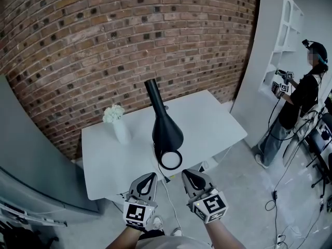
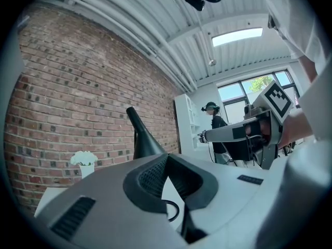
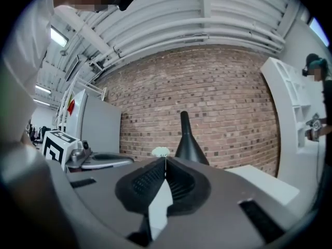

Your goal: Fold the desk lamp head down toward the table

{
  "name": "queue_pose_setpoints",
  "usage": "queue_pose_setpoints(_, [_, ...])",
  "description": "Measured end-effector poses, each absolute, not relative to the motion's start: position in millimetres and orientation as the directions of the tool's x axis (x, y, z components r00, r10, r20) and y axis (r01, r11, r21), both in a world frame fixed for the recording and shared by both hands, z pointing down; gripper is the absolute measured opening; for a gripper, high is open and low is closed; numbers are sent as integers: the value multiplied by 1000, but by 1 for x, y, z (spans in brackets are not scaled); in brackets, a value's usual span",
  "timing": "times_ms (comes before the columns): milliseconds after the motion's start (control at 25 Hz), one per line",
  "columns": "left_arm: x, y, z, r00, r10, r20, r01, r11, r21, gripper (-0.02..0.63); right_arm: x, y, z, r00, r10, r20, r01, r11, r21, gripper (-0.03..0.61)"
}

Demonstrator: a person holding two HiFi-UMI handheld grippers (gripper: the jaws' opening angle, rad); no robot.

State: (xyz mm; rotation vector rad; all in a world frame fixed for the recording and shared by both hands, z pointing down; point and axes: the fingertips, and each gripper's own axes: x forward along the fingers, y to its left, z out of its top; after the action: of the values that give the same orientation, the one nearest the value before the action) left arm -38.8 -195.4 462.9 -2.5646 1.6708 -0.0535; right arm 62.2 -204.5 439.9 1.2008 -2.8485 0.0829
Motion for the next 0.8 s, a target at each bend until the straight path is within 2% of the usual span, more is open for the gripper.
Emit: queue_pose_setpoints(800, [-34,-157,467,366,-930,-10,-927,-364,-93,8,73,-171,435,-712,-701,32,-702,710,-65,17])
